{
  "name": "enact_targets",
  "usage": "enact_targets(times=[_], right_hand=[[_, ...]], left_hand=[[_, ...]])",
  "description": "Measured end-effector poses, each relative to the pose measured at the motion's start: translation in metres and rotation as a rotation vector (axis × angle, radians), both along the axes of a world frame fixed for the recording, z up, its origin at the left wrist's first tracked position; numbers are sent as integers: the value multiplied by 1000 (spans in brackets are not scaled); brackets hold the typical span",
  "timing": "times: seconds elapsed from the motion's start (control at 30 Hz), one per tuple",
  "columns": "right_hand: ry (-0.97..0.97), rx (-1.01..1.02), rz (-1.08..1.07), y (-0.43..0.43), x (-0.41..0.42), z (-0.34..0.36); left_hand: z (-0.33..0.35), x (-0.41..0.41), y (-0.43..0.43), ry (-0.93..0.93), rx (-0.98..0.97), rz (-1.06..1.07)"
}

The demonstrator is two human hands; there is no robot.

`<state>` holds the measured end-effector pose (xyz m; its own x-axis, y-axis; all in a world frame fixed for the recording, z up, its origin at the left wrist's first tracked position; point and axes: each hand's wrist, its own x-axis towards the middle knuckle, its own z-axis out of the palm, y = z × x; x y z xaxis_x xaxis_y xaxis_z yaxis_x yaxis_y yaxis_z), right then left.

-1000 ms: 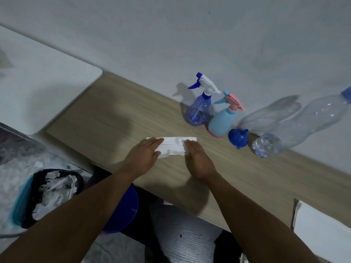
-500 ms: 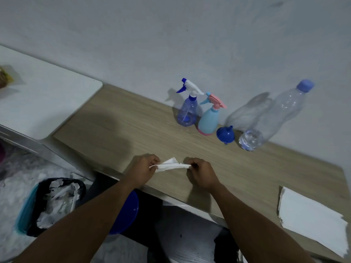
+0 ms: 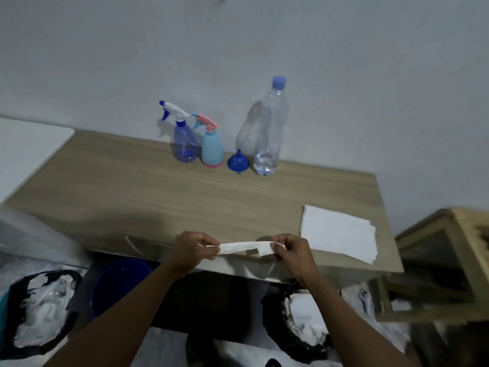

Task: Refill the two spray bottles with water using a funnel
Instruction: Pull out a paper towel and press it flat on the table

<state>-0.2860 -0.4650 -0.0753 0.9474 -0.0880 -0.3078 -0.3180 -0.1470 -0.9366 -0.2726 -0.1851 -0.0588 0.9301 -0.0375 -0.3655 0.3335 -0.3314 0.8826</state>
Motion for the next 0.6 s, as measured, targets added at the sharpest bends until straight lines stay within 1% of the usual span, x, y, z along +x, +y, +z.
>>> enact_targets(times=[0.1,0.2,0.33,0.43,0.5,0.6], right_hand=[[100,18,-51,-51,-57,-18],[248,17,-129,-94,-112,-45],[427,35,-259,-136,-172,-71],[454,-25,-374,-156,-196,-80],[444,-84,-440,-166,-203,-86],[439,-52,-513,-174,-202,-90]], left_hand=[[-16,-39,-49,105,-31,-4],[-44,-76,-96,223,-29,-15],[-76,-114,-158,337,85,-20],[-94,-131,-196,399,125,56],[-107,-136,-215,434,111,95],[-125,-136,-238,479,64,24]])
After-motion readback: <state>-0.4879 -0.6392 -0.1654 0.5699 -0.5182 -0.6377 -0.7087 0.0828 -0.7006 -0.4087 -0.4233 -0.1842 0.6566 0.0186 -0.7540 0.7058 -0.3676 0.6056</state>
